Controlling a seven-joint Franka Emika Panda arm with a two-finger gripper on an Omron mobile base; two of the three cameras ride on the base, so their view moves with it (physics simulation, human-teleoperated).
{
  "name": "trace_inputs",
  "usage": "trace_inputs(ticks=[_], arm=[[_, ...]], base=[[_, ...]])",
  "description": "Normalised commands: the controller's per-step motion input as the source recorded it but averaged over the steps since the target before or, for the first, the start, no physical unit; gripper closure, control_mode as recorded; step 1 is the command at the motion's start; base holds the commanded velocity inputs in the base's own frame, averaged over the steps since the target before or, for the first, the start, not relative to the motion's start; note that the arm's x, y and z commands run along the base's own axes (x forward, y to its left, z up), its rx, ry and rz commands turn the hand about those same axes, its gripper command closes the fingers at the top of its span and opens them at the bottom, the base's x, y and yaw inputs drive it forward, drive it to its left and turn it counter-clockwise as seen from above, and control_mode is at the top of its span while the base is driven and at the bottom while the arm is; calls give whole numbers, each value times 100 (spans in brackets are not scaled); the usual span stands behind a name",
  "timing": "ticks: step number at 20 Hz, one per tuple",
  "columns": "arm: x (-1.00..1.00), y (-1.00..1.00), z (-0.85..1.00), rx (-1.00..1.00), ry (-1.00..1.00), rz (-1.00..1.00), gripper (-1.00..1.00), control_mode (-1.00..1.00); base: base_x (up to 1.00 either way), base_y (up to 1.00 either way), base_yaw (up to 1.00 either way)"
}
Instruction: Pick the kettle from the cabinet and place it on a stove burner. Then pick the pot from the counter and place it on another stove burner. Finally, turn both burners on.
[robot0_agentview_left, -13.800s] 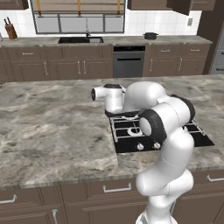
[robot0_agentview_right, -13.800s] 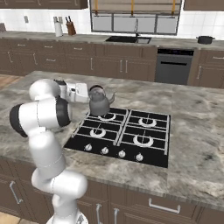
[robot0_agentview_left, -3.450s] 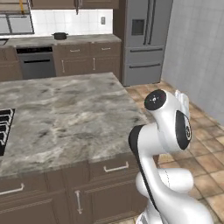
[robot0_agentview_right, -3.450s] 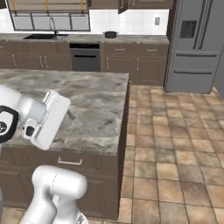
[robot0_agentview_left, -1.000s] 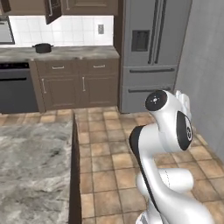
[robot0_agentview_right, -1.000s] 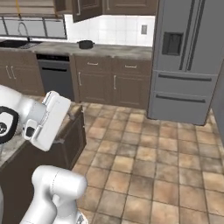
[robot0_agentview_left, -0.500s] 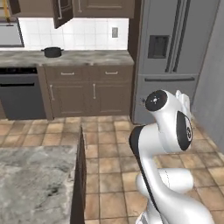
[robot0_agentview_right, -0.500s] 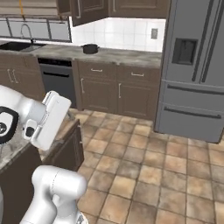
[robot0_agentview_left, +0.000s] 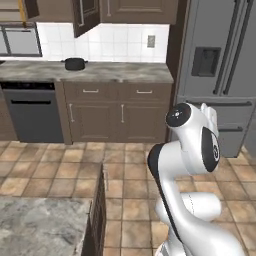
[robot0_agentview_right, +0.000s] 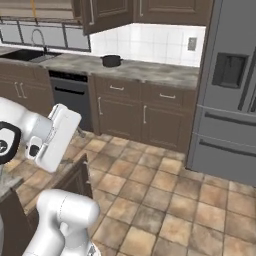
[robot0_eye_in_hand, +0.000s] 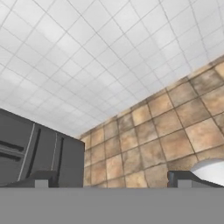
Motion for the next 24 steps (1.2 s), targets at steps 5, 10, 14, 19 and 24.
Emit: trace_inputs(ticks=[5,10,14,19,24], arm=[[0,0,0,0,0,0,-100,100],[0,0,0,0,0,0,-100,100],[0,0,0,0,0,0,-100,100],[0,0,0,0,0,0,-100,100],[0,0,0,0,0,0,-100,100]], base=[[71,-31,24],[69,-26,25],[59,-11,26],[44,-1,30],[9,19,31]])
